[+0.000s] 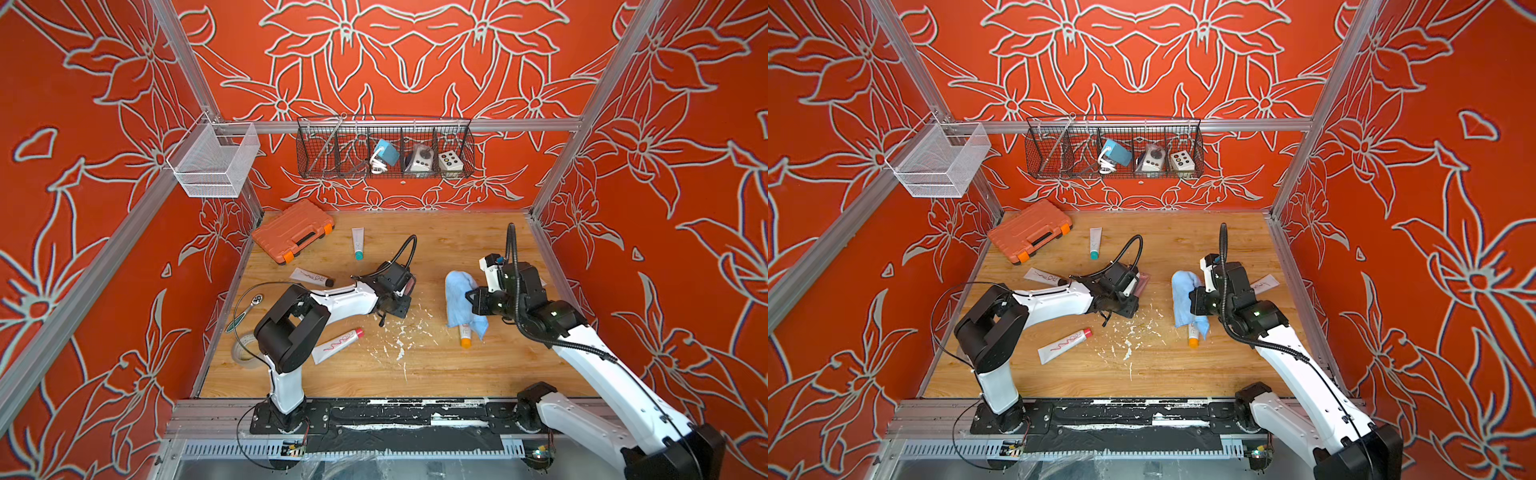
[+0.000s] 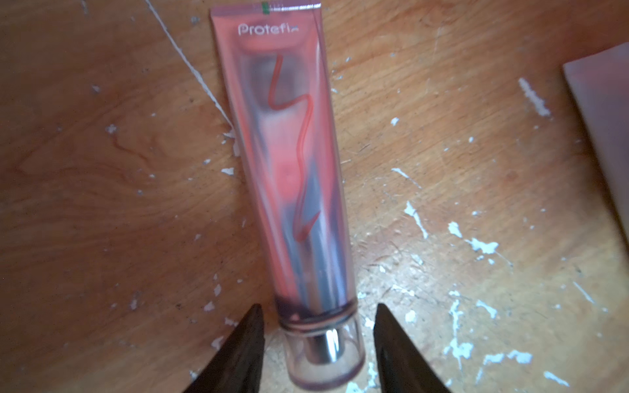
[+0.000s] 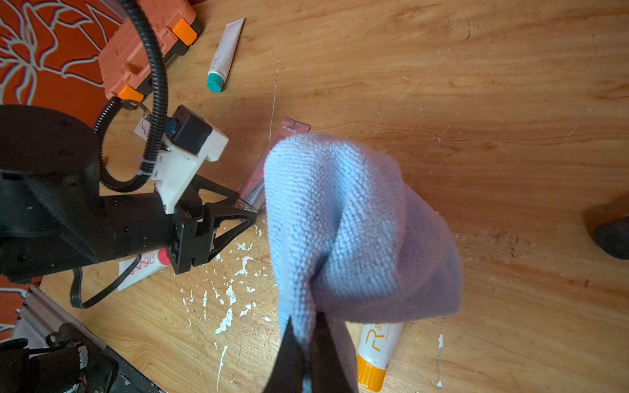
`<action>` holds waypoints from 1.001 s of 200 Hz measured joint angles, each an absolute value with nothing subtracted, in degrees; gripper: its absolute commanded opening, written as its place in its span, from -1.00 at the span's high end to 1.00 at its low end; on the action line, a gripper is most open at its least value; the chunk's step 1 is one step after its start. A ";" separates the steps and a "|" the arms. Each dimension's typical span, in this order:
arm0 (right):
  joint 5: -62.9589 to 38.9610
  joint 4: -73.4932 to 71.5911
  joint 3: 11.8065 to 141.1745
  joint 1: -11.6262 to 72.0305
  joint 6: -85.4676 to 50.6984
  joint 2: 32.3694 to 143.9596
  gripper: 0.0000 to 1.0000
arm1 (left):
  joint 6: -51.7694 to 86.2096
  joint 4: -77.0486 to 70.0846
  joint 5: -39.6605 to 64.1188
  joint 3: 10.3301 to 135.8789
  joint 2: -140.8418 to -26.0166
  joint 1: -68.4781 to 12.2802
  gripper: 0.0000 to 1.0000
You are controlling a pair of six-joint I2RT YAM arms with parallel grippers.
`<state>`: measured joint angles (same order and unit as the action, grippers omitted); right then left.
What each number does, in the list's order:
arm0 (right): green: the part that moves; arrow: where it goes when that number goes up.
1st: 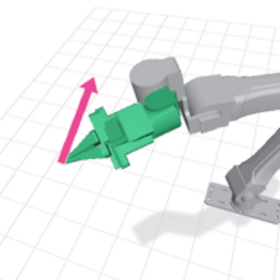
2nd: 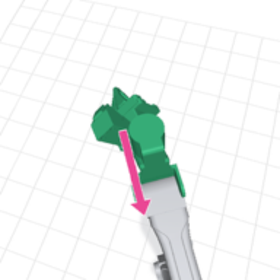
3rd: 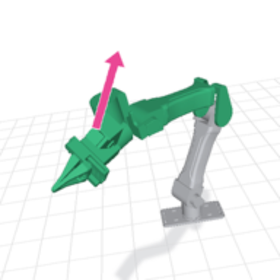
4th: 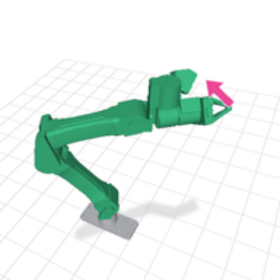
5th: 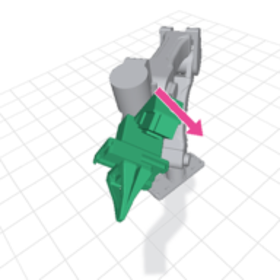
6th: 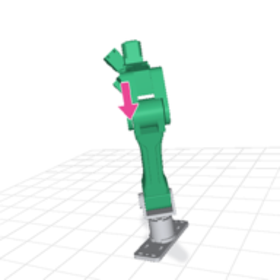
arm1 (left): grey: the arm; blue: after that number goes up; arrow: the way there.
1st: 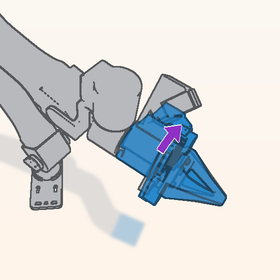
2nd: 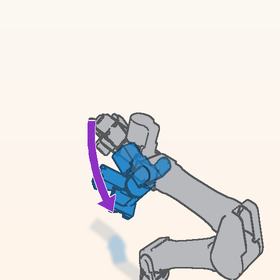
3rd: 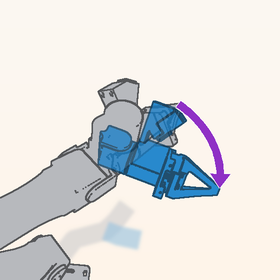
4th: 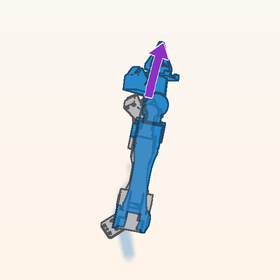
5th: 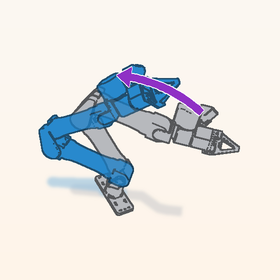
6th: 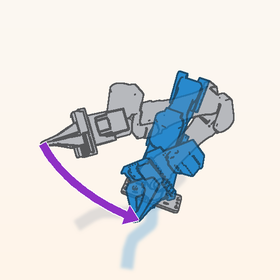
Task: Wipe the surface of the toothpaste tube
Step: Move the toothpaste to the center of the board, then wipe the dirt from the toothpaste tube.
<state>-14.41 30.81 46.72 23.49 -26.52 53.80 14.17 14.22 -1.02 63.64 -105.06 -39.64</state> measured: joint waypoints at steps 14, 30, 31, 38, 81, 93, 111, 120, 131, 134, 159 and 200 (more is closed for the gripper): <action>-14.41 30.76 46.72 23.49 -26.52 54.00 1.00 | 14.33 14.20 -1.26 63.61 -105.62 -39.64 0.13; -14.41 30.72 46.72 23.49 -26.55 54.33 1.00 | 14.00 14.02 -1.39 63.61 -105.93 -39.64 0.26; -14.41 30.72 46.72 23.49 -26.55 54.35 1.00 | 14.04 14.00 -1.34 63.61 -105.93 -39.64 0.27; -14.44 30.61 46.70 23.49 -26.55 54.46 1.00 | 14.00 13.98 -1.41 63.61 -105.93 -39.64 0.33; -14.44 29.30 46.46 23.35 -26.63 55.64 1.00 | 12.25 11.53 -0.97 62.30 -105.67 -39.64 0.47; -14.46 28.82 46.39 23.35 -26.81 56.38 1.00 | 11.18 10.04 -0.69 61.28 -105.25 -39.64 0.52; -14.92 27.16 46.39 23.24 -27.44 58.13 1.00 | 8.91 8.01 0.10 59.86 -104.68 -39.44 0.60; -15.16 26.04 46.39 23.22 -27.75 59.22 1.00 | 7.62 7.22 0.40 59.37 -104.51 -39.38 0.60; -15.49 24.56 46.39 23.22 -28.05 60.75 1.00 | 6.39 6.00 0.69 58.65 -104.29 -39.35 0.60; -15.51 24.12 46.39 23.22 -28.08 61.25 1.00 | 6.15 5.78 0.75 58.48 -104.22 -39.35 0.60; -15.53 20.97 47.48 23.22 -28.56 66.32 1.00 | 3.92 1.96 1.80 55.59 -103.00 -39.00 0.69; -15.66 15.88 53.87 23.22 -28.91 77.60 1.00 | 2.13 -1.26 4.45 52.25 -101.30 -37.60 0.66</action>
